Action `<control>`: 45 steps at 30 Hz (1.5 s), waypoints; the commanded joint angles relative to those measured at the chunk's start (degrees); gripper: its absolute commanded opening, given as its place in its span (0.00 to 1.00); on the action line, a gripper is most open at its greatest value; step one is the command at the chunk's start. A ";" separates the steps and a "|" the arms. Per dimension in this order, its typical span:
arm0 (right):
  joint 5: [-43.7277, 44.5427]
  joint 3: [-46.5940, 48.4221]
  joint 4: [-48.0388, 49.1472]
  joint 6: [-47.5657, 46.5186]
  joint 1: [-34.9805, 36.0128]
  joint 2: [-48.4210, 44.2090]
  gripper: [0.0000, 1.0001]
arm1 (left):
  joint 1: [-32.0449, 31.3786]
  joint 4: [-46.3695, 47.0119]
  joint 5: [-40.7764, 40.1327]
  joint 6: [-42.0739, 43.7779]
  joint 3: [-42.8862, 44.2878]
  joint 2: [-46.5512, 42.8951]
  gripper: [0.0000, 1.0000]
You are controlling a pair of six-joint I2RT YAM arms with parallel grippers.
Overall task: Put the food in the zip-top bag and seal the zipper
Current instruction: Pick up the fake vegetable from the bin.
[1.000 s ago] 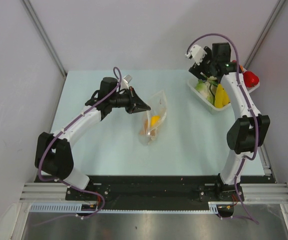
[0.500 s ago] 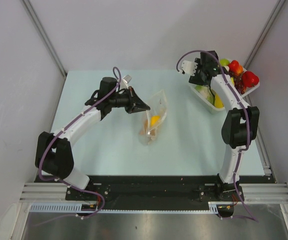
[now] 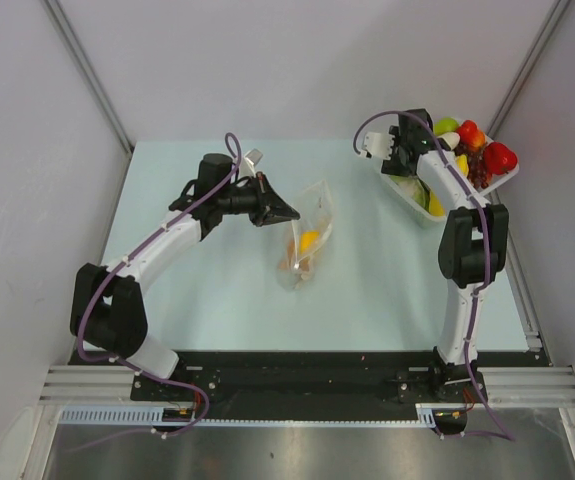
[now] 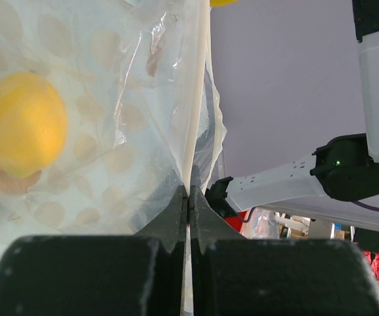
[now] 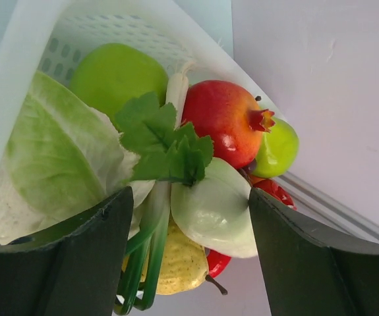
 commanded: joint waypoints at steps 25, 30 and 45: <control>-3.28 0.77 4.90 0.11 1.81 -6.14 0.41 | 0.45 1.06 1.09 0.94 1.34 0.21 0.00; -7.41 3.58 2.27 6.00 3.74 -9.83 0.40 | 0.53 1.06 1.35 1.03 1.25 0.13 0.00; -37.98 17.39 -12.77 46.64 7.17 -22.13 0.39 | 0.53 2.55 1.70 1.12 0.37 -0.14 0.00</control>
